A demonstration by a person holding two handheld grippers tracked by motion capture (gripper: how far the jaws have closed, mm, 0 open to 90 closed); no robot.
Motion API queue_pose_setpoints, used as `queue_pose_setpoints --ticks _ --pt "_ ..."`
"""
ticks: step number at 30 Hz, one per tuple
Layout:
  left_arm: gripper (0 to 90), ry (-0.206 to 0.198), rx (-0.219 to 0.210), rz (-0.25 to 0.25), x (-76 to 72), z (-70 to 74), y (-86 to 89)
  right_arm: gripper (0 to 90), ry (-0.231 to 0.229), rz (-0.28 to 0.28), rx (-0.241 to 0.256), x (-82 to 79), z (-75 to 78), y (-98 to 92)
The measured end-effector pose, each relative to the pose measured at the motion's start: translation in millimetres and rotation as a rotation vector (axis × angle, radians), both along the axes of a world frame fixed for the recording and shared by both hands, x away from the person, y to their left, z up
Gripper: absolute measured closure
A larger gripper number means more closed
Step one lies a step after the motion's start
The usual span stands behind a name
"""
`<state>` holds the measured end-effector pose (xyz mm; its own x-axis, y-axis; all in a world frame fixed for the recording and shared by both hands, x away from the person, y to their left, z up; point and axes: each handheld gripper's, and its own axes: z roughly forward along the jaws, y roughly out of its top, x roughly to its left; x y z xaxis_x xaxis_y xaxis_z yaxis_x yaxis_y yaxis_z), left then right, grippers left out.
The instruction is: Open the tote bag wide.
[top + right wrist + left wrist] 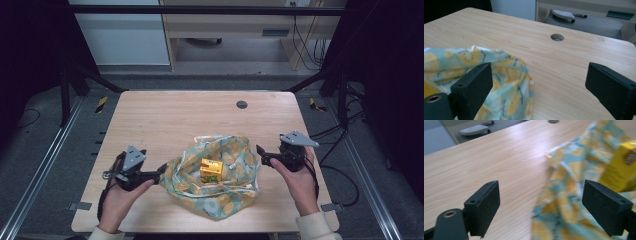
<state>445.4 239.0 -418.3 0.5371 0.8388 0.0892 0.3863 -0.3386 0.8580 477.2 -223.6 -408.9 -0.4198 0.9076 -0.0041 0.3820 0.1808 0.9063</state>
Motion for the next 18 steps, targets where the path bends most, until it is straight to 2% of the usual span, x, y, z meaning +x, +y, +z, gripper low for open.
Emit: queue_pose_setpoints --ticks 2,5,8,10,15,18 --pt "13.4 0.002 -0.022 0.042 2.9 -0.3 17.3 6.4 -0.001 -0.008 -0.002 -8.0 -8.0 -7.7" --pt "10.8 -0.003 -0.006 0.104 7.3 -4.8 42.2 6.3 0.008 -0.024 -0.004 -12.6 -19.6 -17.1" --pt "9.5 0.006 -0.025 0.158 11.3 -12.8 65.6 8.2 0.051 -0.055 0.002 -15.0 -34.2 -27.5" --pt "8.9 0.01 -0.039 0.195 12.5 -19.2 77.2 11.3 0.083 -0.075 -0.03 -15.7 -44.1 -32.5" --pt "7.4 0.049 -0.02 0.215 17.6 -32.8 87.2 13.2 0.148 -0.113 -0.099 -13.4 -60.3 -45.5" --pt "6.7 0.053 -0.016 0.201 17.8 -34.3 86.1 13.2 0.173 -0.138 -0.091 -11.1 -66.0 -52.0"
